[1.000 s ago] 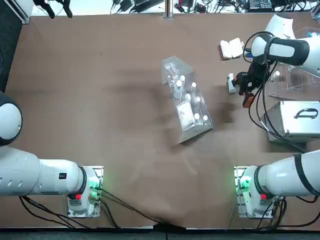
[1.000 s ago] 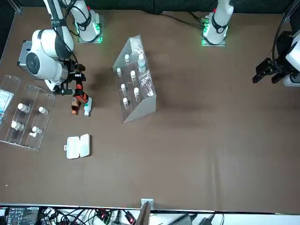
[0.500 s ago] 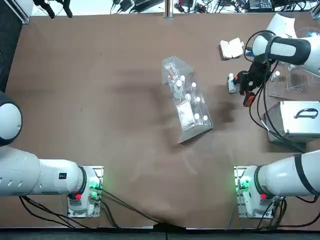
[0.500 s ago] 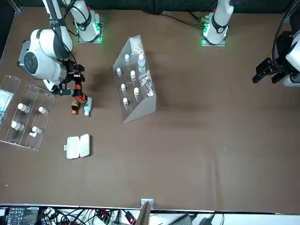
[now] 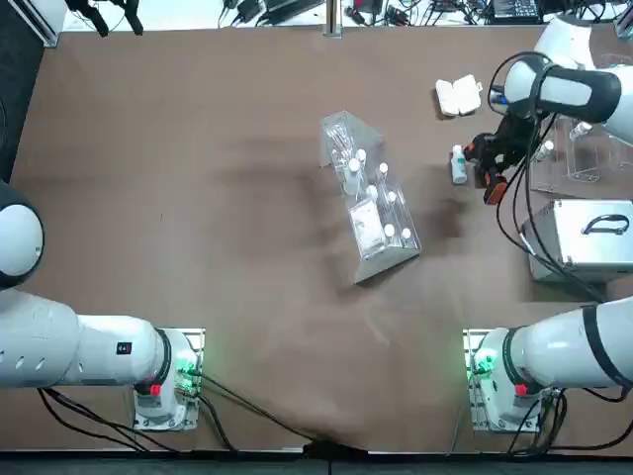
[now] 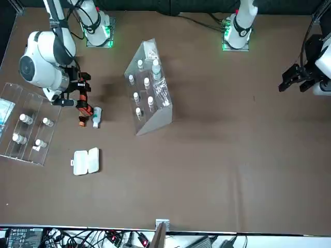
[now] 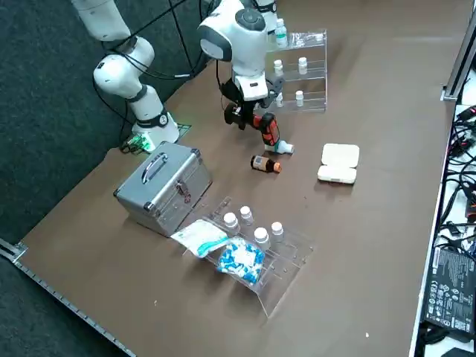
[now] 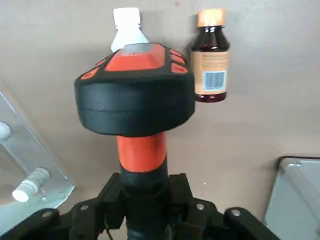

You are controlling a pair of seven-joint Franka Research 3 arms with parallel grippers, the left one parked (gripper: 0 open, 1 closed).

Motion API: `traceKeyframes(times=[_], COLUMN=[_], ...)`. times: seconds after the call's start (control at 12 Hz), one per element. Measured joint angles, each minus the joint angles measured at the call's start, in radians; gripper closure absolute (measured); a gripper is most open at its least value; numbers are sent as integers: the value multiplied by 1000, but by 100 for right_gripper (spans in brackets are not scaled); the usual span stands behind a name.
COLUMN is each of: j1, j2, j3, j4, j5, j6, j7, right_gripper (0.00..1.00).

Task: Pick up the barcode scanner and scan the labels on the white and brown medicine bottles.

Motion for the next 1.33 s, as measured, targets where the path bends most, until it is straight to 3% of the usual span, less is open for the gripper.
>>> traceKeyframes(times=[0.33, 0.75, 1.33], j1=[-56, -124, -131], j2=[-20, -15, -7], j3=[-25, -30, -29], j4=[88, 67, 35], j5=[0, -1, -2], j6=[-118, -113, -87], j7=[-10, -32, -44], right_gripper=[57, 57, 57])
